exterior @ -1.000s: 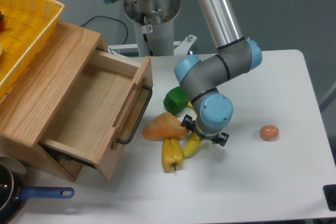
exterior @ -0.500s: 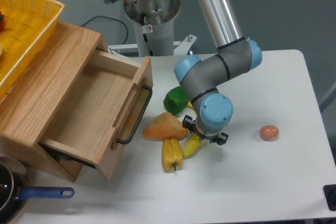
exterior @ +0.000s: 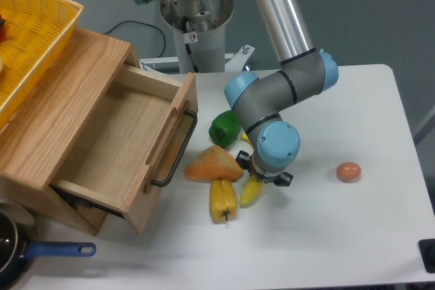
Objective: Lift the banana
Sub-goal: 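Close the gripper fingers around the banana, then lift the grasped banana up off the table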
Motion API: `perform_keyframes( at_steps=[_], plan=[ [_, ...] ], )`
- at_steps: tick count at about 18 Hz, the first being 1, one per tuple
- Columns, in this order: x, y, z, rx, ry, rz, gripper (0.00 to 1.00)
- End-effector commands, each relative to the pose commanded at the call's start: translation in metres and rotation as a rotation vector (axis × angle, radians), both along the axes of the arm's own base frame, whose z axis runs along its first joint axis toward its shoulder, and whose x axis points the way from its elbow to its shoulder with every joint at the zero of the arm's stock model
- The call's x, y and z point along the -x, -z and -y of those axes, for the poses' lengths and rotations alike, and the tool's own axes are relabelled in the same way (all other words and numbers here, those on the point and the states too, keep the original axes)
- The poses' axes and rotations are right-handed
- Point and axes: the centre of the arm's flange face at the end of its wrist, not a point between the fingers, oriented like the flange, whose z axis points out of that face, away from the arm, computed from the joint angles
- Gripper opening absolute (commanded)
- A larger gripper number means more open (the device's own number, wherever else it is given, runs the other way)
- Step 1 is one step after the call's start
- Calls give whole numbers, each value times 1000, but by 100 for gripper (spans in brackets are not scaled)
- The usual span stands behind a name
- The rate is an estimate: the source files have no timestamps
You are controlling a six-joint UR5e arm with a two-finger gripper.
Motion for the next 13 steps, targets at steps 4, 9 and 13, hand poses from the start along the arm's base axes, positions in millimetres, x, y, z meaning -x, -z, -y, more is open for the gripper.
perform_keyframes(
  at_steps=[4, 9, 13],
  plan=[
    [3, -4, -2, -6, 2, -9, 25],
    [18, -29, -7, -40, 68, -41, 26],
    [27, -47, -2, -57, 68, -65, 26]
  ],
)
